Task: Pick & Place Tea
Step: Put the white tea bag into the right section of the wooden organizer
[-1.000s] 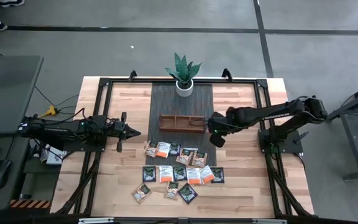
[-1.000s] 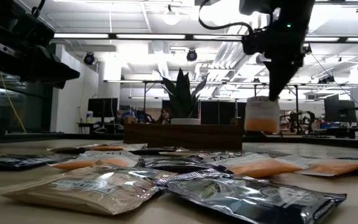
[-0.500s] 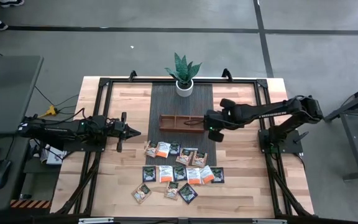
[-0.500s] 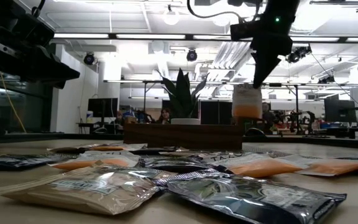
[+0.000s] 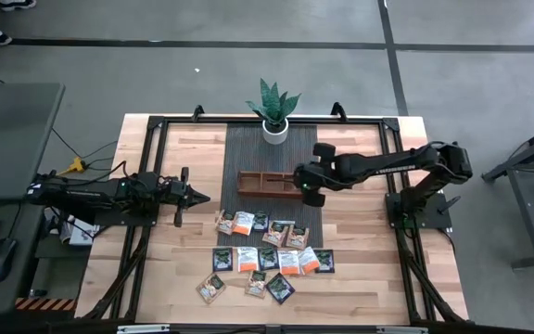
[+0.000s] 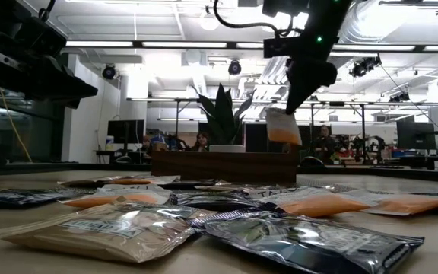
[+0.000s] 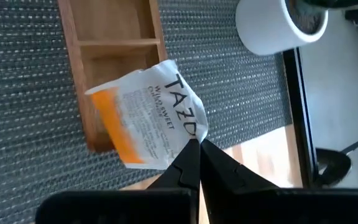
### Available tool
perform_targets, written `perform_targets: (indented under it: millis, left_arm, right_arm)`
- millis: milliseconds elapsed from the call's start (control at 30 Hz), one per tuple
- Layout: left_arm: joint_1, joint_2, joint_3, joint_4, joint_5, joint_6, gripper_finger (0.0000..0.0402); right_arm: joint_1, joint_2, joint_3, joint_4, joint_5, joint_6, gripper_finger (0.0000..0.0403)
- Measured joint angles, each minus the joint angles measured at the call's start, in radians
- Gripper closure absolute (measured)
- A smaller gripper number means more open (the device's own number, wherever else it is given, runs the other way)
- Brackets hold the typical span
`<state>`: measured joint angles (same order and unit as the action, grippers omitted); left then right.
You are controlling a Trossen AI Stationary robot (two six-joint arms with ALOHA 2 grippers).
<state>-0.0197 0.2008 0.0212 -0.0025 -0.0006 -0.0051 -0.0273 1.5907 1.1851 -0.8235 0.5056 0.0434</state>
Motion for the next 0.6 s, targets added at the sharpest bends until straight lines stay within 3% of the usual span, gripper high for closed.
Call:
perform_targets:
  millis: [600]
  left_arm:
    - [0.000,0.000,0.000,0.000,0.000,0.000,0.0401]
  right_arm:
    - [-0.026,0.071,0.000,0.121,0.007,-0.095,0.0403]
